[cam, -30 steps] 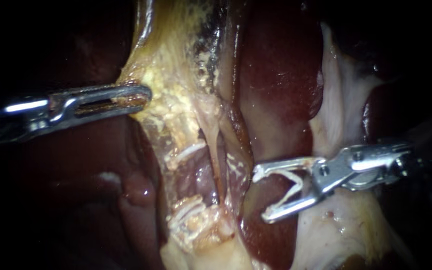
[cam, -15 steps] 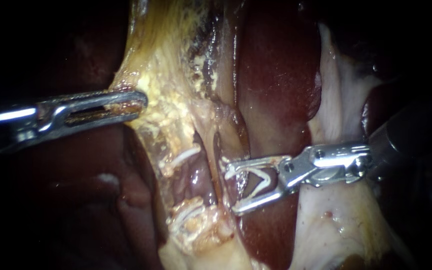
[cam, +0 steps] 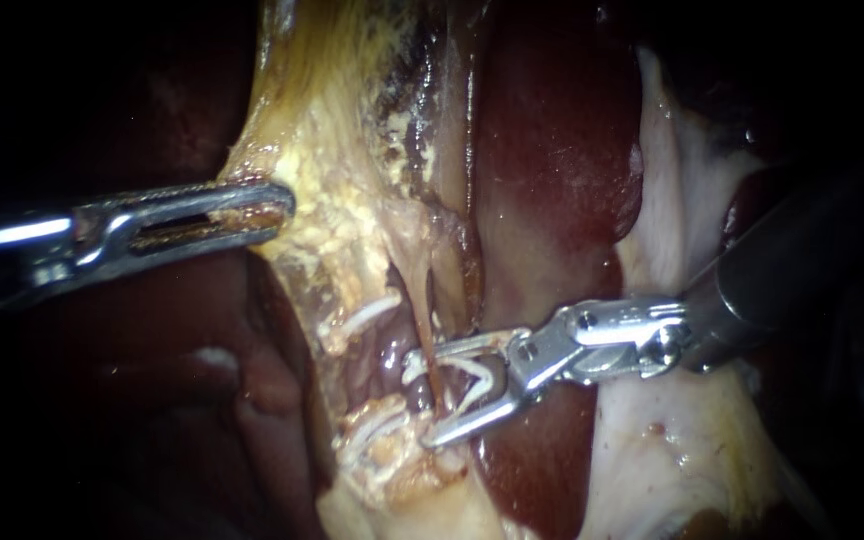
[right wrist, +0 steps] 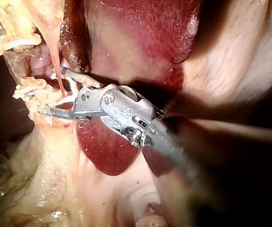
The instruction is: Clipping first clip right tube
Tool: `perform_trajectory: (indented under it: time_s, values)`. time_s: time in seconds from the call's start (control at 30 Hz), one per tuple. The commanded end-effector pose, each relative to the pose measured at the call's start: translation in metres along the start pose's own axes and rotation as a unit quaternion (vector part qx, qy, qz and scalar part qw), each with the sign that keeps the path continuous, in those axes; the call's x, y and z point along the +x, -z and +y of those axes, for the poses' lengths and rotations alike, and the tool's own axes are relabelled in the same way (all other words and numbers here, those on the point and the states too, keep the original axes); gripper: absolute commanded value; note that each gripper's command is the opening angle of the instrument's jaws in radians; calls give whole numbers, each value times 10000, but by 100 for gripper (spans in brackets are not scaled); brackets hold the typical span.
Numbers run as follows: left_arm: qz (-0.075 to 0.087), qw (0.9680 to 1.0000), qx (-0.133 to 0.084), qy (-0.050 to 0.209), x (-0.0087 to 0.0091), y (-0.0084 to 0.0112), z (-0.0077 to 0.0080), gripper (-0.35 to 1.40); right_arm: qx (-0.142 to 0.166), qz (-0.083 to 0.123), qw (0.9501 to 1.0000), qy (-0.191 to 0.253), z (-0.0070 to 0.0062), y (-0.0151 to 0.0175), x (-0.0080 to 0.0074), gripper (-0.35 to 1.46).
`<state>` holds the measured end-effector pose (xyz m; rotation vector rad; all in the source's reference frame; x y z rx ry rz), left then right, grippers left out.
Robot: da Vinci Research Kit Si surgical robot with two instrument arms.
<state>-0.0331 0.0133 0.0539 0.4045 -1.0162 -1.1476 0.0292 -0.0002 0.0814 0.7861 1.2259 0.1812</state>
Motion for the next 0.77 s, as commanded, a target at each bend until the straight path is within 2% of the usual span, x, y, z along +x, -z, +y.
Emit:
perform_trajectory:
  time_s: [0.03,0.1,0.2,0.3,0.77]
  values:
    - [-1,10000,-3,0,0,0,0,-35,-3,-6,10000,8,-1,1,1,45]
    - [-1,10000,-3,0,0,0,0,-35,-18,-4,10000,8,0,1,1,37]
    - [-1,10000,-4,0,0,0,0,-35,-169,5,9999,-2,1,4,2,-12]
    - [-1,10000,-4,0,0,0,0,-35,-246,-23,9997,-23,5,8,4,-32]
    - [-1,10000,-3,0,0,0,0,-35,-148,-60,9997,-171,2,7,-4,-35]
